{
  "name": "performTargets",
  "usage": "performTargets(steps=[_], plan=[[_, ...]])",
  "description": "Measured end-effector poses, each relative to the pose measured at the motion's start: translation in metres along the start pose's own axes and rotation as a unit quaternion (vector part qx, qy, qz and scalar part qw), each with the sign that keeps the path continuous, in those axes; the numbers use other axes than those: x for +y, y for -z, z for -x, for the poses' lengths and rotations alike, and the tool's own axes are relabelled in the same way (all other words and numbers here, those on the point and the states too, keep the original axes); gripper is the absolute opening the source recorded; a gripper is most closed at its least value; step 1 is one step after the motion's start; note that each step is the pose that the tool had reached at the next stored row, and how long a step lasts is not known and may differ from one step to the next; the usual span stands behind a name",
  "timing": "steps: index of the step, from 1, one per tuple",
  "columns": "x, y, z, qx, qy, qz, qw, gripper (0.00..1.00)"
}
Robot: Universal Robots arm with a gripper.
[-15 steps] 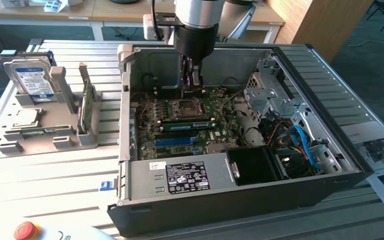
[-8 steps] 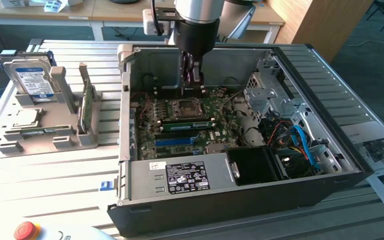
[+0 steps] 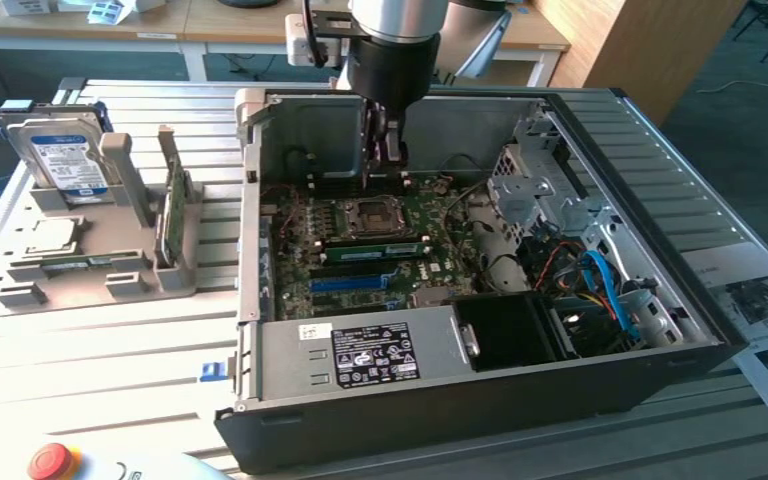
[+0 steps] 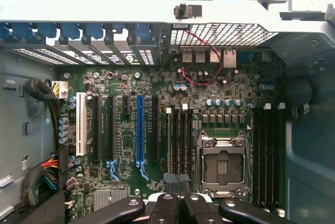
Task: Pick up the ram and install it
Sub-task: 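Press down the ram until it locks into place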
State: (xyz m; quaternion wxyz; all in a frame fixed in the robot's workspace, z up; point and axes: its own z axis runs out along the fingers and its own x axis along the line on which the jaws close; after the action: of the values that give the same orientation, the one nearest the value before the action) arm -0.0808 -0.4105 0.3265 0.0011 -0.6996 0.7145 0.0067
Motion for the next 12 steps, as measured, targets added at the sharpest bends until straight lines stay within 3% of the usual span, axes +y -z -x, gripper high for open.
performTargets(steps=[8, 12], plan=[[0.0000, 0.0000, 0.0000, 0.0000, -0.002, 0.0000, 1.0000, 0.10], [0.0000, 0.0000, 0.0000, -0.0001, -0.018, -0.0002, 0.9998, 0.10]])
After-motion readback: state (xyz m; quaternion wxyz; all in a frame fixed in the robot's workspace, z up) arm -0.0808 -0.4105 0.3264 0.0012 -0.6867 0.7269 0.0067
